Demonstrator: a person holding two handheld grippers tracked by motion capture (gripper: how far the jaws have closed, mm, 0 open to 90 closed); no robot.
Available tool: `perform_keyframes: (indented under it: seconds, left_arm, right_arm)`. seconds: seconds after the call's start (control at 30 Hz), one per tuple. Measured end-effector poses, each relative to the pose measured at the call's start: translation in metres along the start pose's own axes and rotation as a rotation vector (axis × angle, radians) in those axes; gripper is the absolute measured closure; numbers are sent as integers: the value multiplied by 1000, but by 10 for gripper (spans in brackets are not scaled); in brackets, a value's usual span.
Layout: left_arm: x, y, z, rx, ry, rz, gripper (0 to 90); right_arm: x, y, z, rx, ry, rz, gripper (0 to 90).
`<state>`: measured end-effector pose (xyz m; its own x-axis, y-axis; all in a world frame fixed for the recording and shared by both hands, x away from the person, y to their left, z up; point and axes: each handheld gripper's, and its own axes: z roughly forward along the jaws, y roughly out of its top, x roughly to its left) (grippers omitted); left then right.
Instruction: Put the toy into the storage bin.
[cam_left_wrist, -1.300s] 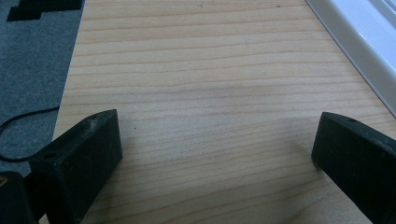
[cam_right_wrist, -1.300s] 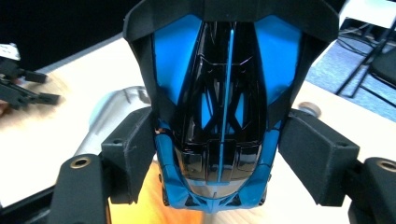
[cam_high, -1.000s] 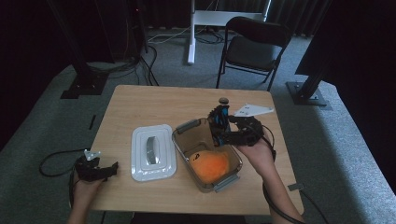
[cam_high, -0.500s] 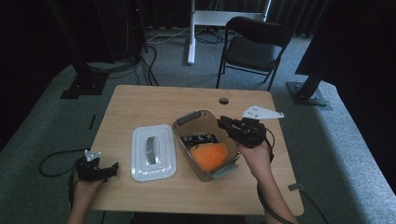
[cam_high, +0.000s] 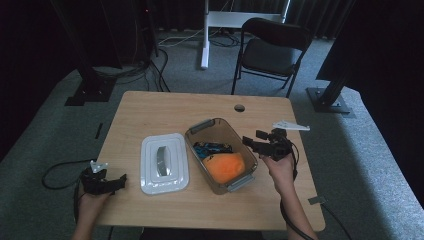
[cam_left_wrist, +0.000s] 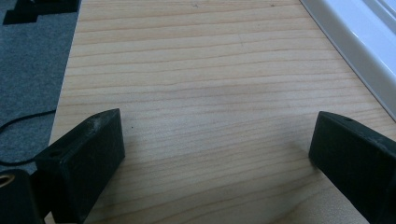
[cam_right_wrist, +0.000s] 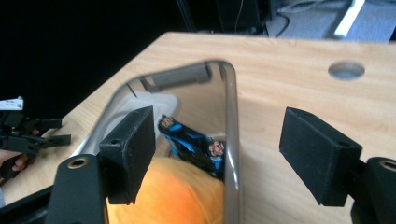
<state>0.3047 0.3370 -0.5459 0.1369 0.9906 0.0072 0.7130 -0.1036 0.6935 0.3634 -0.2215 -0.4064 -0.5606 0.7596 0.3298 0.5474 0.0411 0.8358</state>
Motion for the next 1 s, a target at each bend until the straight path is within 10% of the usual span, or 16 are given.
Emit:
perform_keyframes:
  seconds: [1.0]
  left_arm:
    - [0, 1, 1, 4, 15, -13, 38]
  right_arm:
    - [-19, -51, -22, -22, -225, -112, 131]
